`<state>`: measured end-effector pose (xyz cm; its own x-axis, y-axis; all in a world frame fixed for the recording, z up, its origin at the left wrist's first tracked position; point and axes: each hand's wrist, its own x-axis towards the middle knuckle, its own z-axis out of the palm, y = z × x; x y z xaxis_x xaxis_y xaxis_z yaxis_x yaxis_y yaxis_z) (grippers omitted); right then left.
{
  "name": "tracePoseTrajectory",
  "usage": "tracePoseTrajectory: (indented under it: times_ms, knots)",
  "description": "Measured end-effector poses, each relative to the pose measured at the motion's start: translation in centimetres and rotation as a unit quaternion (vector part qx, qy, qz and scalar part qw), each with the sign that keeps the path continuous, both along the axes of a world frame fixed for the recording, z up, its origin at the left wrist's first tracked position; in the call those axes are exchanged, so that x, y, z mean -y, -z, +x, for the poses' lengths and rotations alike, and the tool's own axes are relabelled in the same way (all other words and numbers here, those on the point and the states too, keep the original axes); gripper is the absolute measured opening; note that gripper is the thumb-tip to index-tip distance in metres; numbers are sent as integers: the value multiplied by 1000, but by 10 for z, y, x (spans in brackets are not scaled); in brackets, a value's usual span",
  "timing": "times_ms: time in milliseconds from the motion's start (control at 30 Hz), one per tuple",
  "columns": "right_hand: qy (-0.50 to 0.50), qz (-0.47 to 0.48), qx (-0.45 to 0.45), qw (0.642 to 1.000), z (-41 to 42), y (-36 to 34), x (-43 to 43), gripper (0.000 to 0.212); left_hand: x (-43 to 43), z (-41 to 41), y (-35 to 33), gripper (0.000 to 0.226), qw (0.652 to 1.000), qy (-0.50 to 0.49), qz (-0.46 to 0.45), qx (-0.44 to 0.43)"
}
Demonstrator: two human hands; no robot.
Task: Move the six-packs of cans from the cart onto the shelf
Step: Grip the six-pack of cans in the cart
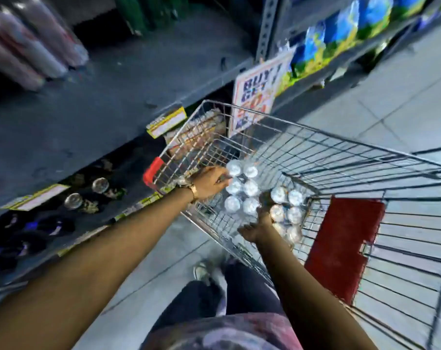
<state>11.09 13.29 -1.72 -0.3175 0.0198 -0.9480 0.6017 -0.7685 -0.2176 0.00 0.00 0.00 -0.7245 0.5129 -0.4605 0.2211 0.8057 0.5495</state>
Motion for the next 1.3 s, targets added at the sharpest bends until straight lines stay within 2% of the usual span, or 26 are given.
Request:
tracePoseTrajectory:
  times_ms: [100, 200, 333, 400, 467, 500, 567, 600, 667, 767, 800, 833, 900, 1067, 1167, 1300]
  knots:
    - [-10, -12, 83, 996, -11, 30, 3, 54, -21, -16, 26, 57, 996, 28, -81, 38]
    - [-39, -25, 101, 994, -20, 42, 15, 67, -37, -37, 44, 69, 991, 35, -109, 68]
    - [-13, 1, 74, 997, -22, 38, 25, 43, -44, -56, 49, 63, 989, 52, -135, 42]
    - [19, 50, 44, 998, -21, 43, 29, 35, -47, -68, 45, 57, 990, 53, -126, 40]
    - [51, 85, 44, 994, -17, 43, 33, 43, -52, -66, 45, 53, 992, 30, -118, 46]
    - [75, 74, 64, 992, -18, 39, 35, 45, -55, -61, 41, 53, 992, 25, -112, 51]
    - [145, 66, 149, 976, -36, 60, 54, 50, -58, -83, 75, 53, 987, 40, -87, 133]
    - [120, 86, 168, 975, -36, 57, 53, 53, -59, -78, 73, 52, 985, 30, -86, 147]
    - [91, 108, 150, 978, -36, 53, 49, 57, -63, -80, 69, 45, 987, -10, -38, 159]
    - [55, 160, 155, 973, -38, 56, 30, 56, -59, -87, 67, 10, 980, -96, 12, 175]
    - [26, 189, 158, 969, -38, 57, 21, 54, -53, -81, 70, 5, 977, -117, 24, 179]
    - [-1, 217, 157, 963, -36, 57, 13, 50, -48, -77, 71, 16, 975, -130, 27, 180]
    - [-23, 264, 140, 954, -30, 51, -4, 40, -40, -67, 66, 33, 974, -146, 37, 172]
    - [-68, 380, 40, 922, -18, 1, -25, 23, -13, -40, 22, 33, 958, -234, 77, 150]
    - [-103, 453, -31, 885, -19, -43, -30, 24, 9, -26, -13, 36, 943, -288, 121, 116]
    - [-137, 530, -127, 827, -34, -100, -27, 24, 34, -19, -71, 54, 920, -345, 181, 45]
